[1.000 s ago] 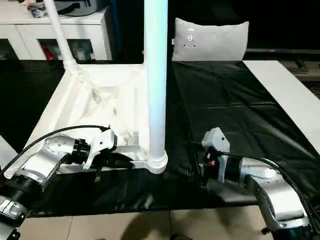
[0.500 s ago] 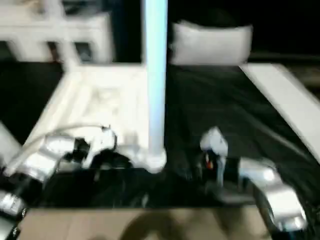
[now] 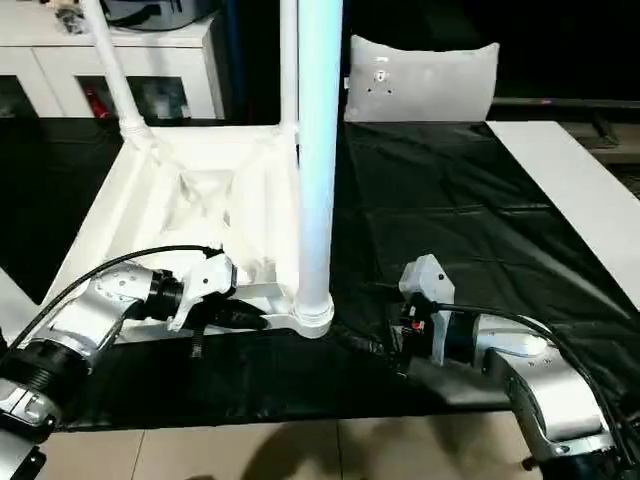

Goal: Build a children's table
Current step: Rotate leg to tighten

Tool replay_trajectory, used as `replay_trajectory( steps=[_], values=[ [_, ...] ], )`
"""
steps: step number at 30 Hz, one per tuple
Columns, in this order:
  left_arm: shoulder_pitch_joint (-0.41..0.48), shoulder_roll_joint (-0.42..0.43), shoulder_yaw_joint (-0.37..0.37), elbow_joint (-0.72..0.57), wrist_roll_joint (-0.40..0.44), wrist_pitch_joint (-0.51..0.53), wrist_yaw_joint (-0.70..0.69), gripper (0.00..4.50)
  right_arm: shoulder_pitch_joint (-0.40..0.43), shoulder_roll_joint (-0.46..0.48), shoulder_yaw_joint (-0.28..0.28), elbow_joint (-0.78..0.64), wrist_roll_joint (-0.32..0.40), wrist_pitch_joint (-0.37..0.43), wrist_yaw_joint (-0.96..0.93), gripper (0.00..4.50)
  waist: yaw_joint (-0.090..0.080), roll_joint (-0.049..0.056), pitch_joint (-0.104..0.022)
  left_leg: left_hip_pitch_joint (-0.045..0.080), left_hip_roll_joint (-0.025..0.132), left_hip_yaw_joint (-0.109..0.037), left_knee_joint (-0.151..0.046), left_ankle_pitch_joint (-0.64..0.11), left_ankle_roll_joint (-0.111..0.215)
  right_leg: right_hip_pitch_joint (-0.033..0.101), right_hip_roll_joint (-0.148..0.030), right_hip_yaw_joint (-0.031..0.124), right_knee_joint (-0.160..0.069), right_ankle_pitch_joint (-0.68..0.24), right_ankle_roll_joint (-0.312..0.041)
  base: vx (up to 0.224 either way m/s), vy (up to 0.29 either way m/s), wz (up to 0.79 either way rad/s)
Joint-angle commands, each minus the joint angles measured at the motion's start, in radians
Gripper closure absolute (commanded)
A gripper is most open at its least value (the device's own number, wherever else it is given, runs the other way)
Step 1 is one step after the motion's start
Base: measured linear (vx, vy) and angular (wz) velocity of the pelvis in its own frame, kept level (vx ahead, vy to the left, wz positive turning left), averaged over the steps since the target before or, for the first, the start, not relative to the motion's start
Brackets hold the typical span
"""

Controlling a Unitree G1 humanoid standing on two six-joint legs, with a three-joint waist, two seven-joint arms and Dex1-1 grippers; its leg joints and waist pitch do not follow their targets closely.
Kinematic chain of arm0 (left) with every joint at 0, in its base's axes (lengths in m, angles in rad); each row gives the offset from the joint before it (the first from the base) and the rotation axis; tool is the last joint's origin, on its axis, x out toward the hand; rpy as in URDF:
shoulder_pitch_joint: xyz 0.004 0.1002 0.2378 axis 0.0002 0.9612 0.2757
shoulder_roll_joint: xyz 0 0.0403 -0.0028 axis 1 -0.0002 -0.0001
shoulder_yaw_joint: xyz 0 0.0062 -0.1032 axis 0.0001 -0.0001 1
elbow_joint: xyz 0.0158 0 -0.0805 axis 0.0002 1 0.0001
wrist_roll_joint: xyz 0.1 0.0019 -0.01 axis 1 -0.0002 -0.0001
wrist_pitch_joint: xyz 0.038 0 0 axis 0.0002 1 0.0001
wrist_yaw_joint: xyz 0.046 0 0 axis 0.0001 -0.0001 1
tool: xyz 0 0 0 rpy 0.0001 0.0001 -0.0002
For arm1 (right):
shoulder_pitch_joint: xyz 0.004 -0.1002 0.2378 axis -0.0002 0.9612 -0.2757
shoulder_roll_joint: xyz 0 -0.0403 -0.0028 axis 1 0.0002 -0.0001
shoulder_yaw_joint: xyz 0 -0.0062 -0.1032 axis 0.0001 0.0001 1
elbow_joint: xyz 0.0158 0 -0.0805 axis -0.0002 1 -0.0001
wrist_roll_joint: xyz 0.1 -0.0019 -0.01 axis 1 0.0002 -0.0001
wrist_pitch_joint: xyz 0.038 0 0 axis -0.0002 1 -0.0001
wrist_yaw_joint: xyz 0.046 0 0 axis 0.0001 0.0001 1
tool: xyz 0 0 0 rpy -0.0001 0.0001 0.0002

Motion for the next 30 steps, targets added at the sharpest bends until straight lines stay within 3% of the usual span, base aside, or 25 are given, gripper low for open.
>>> replay_trajectory(
  steps=[1, 5, 11, 20, 22, 25, 27, 30],
  values=[
    [-0.008, 0.015, 0.008, 0.021, 0.030, 0.000, 0.016, 4.47, -0.009, 0.000, 0.001, -0.016, 0.004, 0.003, -0.007, 0.00, 0.005, -0.006, -0.050, -0.005, 0.010, 0.008, -0.074, -0.280, 0.030, 0.042, -0.047, 0.041, -0.110, -0.364, -0.144, 0.000, 0.000, 0.00],
    [-0.030, 0.004, 0.016, 0.029, 0.030, -0.011, 0.030, 4.47, -0.019, 0.003, 0.006, -0.009, 0.003, 0.002, -0.006, 0.00, 0.006, -0.006, -0.050, -0.006, 0.011, 0.009, -0.074, -0.266, 0.032, 0.041, -0.046, 0.042, -0.107, -0.335, -0.153, 0.000, 0.000, 0.00],
    [-0.046, 0.012, 0.006, 0.034, 0.052, -0.029, 0.033, 4.47, -0.022, 0.005, 0.009, -0.008, 0.001, 0.004, -0.005, 0.00, 0.008, -0.007, -0.048, -0.004, 0.011, 0.009, -0.075, -0.286, 0.027, 0.040, -0.048, 0.042, -0.113, -0.379, -0.138, 0.000, 0.000, 0.00],
    [-0.057, -0.010, 0.037, 0.013, 0.031, 0.032, 0.071, 4.47, -0.024, 0.010, 0.016, -0.002, -0.005, 0.001, -0.010, 0.00, 0.008, -0.009, -0.047, -0.007, 0.012, 0.007, -0.077, -0.281, 0.025, 0.040, -0.047, 0.042, -0.111, -0.375, -0.137, 0.000, 0.000, 0.00],
    [-0.057, -0.010, 0.036, 0.009, 0.031, 0.044, 0.067, 4.08, -0.024, 0.010, 0.016, 0.001, -0.006, 0.000, -0.009, 0.00, 0.008, -0.009, -0.050, -0.008, 0.012, 0.008, -0.076, -0.262, 0.027, 0.042, -0.047, 0.042, -0.108, -0.339, -0.146, 0.000, 0.000, 0.00],
    [-0.053, -0.009, 0.035, -0.001, 0.026, 0.062, 0.057, 3.91, -0.025, 0.009, 0.016, 0.006, -0.009, -0.004, -0.009, 0.00, 0.007, -0.008, -0.052, -0.009, 0.013, 0.009, -0.074, -0.233, 0.032, 0.044, -0.045, 0.043, -0.100, -0.255, -0.173, 0.000, 0.000, 0.00],
    [-0.050, -0.008, 0.035, -0.005, 0.024, 0.061, 0.059, 3.62, -0.023, 0.009, 0.016, 0.006, -0.010, -0.006, -0.010, 0.00, 0.008, 0.000, -0.053, -0.007, 0.013, 0.010, -0.072, -0.228, 0.033, 0.044, -0.045, 0.044, -0.098, -0.224, -0.187, 0.000, 0.000, 0.00],
    [-0.045, -0.006, 0.026, -0.010, 0.031, 0.083, 0.057, 3.45, -0.020, 0.010, 0.014, 0.011, -0.011, -0.012, -0.011, 0.00, 0.008, -0.003, -0.053, -0.008, 0.012, 0.012, -0.071, -0.220, 0.036, 0.048, -0.044, 0.043, -0.096, -0.201, -0.195, 0.000, 0.000, 0.00]
  ],
)
